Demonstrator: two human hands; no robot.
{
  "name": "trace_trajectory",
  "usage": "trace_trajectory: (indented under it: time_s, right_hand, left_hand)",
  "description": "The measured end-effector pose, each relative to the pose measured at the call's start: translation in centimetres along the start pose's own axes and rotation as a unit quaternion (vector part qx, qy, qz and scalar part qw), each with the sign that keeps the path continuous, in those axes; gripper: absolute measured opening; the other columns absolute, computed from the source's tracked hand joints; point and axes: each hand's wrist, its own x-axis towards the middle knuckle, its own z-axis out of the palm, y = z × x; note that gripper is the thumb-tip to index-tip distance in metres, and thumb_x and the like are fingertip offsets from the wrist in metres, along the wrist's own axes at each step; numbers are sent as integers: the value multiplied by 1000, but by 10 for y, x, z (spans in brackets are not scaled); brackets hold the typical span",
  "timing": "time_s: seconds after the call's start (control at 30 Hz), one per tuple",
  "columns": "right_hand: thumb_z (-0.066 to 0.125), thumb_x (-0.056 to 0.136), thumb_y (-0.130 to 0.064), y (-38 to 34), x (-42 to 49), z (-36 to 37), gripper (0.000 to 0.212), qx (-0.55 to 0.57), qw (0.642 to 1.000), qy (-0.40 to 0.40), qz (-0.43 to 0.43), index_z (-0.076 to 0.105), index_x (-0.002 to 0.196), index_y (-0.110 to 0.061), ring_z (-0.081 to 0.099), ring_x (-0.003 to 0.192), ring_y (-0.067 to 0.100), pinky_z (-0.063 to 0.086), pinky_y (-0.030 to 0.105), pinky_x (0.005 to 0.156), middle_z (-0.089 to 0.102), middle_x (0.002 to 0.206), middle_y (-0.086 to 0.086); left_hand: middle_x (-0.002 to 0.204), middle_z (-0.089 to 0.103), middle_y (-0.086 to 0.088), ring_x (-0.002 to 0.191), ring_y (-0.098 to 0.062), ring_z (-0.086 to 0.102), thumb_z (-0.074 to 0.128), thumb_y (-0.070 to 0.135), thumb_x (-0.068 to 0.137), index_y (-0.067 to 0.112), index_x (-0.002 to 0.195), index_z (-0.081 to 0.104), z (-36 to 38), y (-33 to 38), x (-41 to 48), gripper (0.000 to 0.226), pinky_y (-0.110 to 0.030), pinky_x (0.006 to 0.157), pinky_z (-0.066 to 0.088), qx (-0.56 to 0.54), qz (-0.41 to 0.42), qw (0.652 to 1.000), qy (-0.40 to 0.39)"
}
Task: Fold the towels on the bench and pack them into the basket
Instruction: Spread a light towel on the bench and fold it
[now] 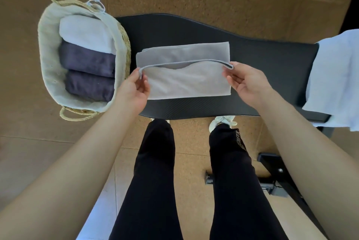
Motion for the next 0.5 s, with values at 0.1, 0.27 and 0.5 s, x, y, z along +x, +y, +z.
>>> trace_trajectory:
  time_s: [0.1, 0.27, 0.5]
  right_hand:
    - [67, 94, -8, -13, 6, 13, 25, -3, 1000, 10, 6, 70, 117, -2, 76, 94, 21, 58, 22, 76, 77, 106, 13]
    - [67, 93, -9, -28, 21, 31, 28, -20, 999, 28, -9, 66, 121, -5, 75, 89, 22, 59, 25, 71, 77, 106, 12]
    - [71, 82, -17, 2, 33, 25, 48, -401, 870, 166, -233, 55, 128, -17, 60, 96, 15, 53, 29, 86, 61, 109, 2]
  left_hand:
    - [87, 67, -2, 63, -7, 58, 64, 12, 100, 8, 99, 69, 21, 8, 10, 6, -13, 52, 48, -38, -15, 999, 17]
    - [88, 67, -3, 68, -10, 59, 59, 12, 102, 8, 122, 64, 42, 16, 28, 21, -15, 51, 51, -83, 0, 996, 17]
    - [97, 70, -1, 78, -17, 65, 60, 6, 86, 23, 98, 64, 48, -30, 20, 21, -31, 77, 58, 280, 313, 901, 106]
